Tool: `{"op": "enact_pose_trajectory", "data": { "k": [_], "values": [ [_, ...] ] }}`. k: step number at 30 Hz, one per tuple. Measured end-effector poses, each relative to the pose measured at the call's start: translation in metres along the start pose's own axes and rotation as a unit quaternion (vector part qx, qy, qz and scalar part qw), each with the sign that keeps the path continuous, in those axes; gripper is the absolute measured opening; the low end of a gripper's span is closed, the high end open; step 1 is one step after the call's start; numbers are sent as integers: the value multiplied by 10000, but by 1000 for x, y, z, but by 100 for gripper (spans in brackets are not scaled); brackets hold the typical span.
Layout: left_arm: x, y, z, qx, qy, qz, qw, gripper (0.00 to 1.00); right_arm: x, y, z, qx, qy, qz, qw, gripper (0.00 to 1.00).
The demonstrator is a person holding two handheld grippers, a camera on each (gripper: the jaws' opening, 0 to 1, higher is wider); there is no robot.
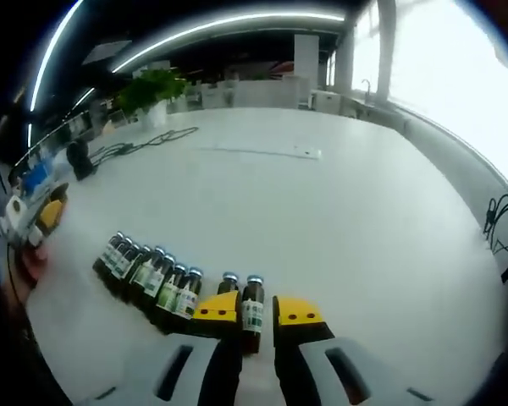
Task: Grip medicine bottles put into box
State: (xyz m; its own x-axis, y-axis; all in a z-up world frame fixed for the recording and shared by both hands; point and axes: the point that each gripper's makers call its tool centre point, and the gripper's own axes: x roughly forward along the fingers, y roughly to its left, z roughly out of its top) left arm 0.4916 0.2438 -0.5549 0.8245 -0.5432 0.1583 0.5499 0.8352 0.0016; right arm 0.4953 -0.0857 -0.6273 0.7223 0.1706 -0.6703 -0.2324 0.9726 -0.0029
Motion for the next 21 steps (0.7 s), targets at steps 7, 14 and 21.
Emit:
{"op": "enact_pose_trajectory", "data": {
  "k": [7, 14, 21],
  "values": [
    [0, 1, -1, -10, 1, 1, 10000, 28, 7, -3, -5, -143, 119, -71, 9998, 9],
    [0, 3, -2, -42, -2, 16, 10000, 28, 12, -2, -13, -39, 226, -61, 9997, 8],
    [0, 2, -1, -44, 7, 15, 10000, 28, 12, -7, -13, 211, 174, -146, 9995, 7]
  ]
}}
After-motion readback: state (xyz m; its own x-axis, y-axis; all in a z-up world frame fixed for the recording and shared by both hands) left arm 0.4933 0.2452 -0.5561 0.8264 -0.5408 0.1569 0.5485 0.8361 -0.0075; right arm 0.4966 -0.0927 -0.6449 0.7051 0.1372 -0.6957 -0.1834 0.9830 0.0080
